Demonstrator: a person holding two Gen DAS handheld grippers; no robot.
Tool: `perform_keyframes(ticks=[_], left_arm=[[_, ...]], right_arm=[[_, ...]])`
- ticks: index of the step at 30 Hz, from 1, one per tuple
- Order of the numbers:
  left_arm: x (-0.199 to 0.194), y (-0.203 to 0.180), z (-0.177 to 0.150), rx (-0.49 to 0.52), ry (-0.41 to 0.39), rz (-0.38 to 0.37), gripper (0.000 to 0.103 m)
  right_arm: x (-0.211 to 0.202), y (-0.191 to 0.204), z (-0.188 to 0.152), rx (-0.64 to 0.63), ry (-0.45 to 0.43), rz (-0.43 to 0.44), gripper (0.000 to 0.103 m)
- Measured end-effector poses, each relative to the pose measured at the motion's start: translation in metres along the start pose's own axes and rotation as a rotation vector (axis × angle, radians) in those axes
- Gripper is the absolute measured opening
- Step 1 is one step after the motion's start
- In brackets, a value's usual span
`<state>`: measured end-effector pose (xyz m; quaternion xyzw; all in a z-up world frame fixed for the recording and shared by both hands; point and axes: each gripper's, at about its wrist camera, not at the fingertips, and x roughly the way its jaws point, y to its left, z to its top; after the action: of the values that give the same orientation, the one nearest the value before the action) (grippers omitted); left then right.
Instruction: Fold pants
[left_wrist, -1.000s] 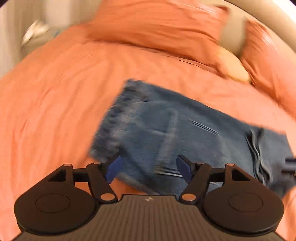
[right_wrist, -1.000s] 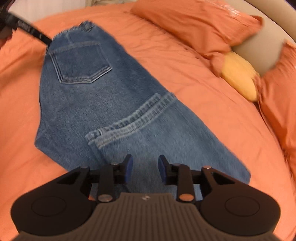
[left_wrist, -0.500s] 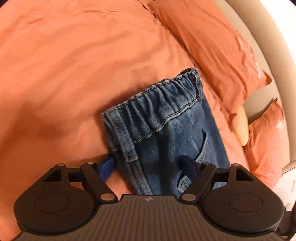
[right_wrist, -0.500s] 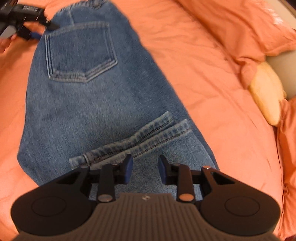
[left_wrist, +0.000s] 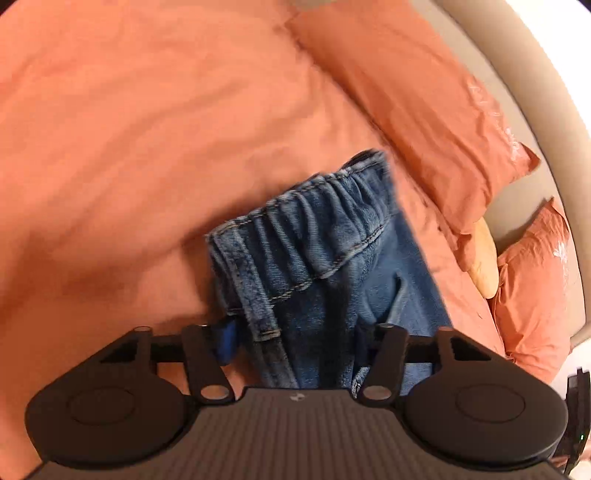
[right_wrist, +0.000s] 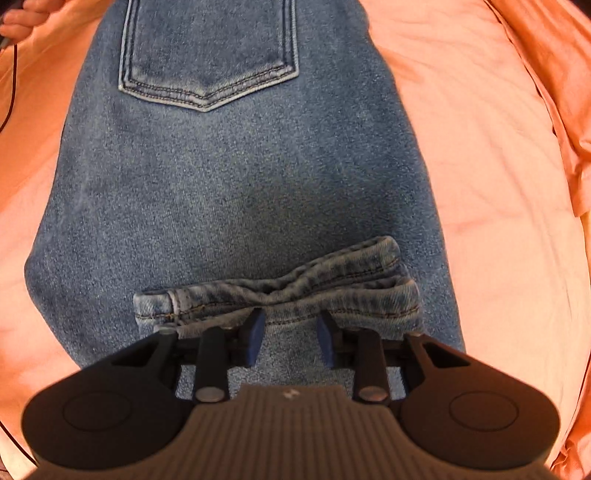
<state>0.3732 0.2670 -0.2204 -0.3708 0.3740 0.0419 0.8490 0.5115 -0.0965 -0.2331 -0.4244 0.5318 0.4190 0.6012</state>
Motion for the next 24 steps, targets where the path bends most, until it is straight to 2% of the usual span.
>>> perform_keyframes(ticks=[4, 8, 13, 17, 19, 21, 24], left_arm=[[-0.025, -0.035, 0.002, 0.14, -0.062, -0.017, 0.051], [-0.053, -0.087, 0.003, 0.281, -0.107, -0.067, 0.048], [-0.083, -0.173, -0.013, 0.5, -0.162, -0.109, 0.047], [-0.096, -0.244, -0.039, 0.692, -0.182, -0.103, 0.047], [-0.095, -0.278, -0.052, 0.763, -0.183, -0.096, 0.047], [-0.093, -0.31, -0.067, 0.826, -0.172, -0.088, 0.047], [-0.085, -0.35, -0.096, 0.937, -0.171, -0.086, 0.047]], right_arm=[[-0.002, 0.001, -0.006, 0.026, -0.033, -0.014, 0.028], [-0.005, 0.003, -0.022, 0.075, -0.081, -0.038, 0.028], [-0.007, 0.003, -0.038, 0.095, -0.131, -0.061, 0.029], [-0.013, 0.003, -0.05, 0.192, -0.166, -0.068, 0.03], [-0.028, 0.001, -0.066, 0.251, -0.211, -0.074, 0.031], [-0.045, -0.001, -0.095, 0.31, -0.259, -0.054, 0.038], [-0.06, -0.004, -0.147, 0.38, -0.268, -0.044, 0.04]])
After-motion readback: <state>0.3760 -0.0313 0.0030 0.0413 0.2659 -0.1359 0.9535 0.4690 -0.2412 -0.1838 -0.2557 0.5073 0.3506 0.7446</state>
